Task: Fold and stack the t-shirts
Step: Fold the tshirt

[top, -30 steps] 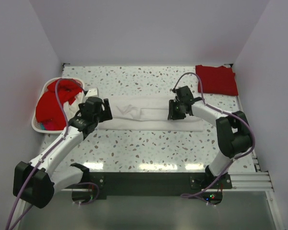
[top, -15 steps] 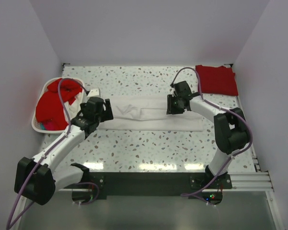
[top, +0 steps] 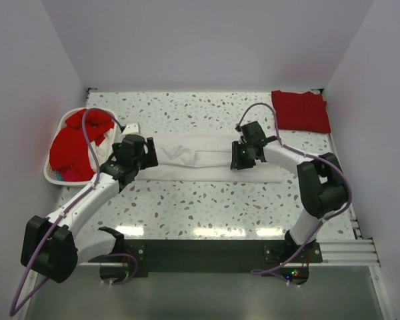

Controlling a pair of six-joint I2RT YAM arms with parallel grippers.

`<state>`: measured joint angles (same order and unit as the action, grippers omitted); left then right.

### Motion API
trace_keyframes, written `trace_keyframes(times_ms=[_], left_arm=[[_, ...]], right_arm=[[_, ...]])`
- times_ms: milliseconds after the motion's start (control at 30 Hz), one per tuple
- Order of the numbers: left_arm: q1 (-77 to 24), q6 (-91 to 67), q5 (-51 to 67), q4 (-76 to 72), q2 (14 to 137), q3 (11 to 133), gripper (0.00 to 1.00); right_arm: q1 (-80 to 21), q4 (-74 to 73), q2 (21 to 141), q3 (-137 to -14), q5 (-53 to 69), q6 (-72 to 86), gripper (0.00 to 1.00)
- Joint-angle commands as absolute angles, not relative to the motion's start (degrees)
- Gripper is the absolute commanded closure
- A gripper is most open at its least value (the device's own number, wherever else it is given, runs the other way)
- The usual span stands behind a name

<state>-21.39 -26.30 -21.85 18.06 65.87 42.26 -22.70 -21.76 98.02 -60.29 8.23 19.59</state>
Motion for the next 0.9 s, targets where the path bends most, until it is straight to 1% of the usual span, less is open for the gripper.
trace_keyframes(times_ms=[0, 400, 600, 700, 767, 867], left_arm=[[-21.18, -25.22, -22.32, 15.73, 66.09, 42.45, 0.07], [-21.18, -24.52, -20.75, 15.47, 68.64, 42.89, 0.06], [-21.18, -24.52, -13.99, 15.21, 72.67, 44.73, 0.05], [-21.18, -24.96, -11.00, 15.47, 76.09, 47.54, 0.06], [-21.18, -25.66, -9.85, 15.99, 78.30, 50.26, 0.07], [-21.27, -28.90, -8.88, 16.61, 83.39, 53.43, 0.12]], right_arm=[[-21.45, -19.43, 100.19, -62.13, 6.68, 20.30, 0.66], [-14.77, -18.81, 105.55, -68.11, 8.87, 18.81, 0.63], [-14.59, -20.21, 104.94, -69.34, 10.63, 17.75, 0.53], [-14.50, -20.57, 105.03, -69.78, 10.72, 17.58, 0.51], [-14.85, -20.57, 104.59, -69.87, 11.77, 17.58, 0.50], [-15.90, -20.48, 102.92, -69.44, 12.39, 17.67, 0.48]])
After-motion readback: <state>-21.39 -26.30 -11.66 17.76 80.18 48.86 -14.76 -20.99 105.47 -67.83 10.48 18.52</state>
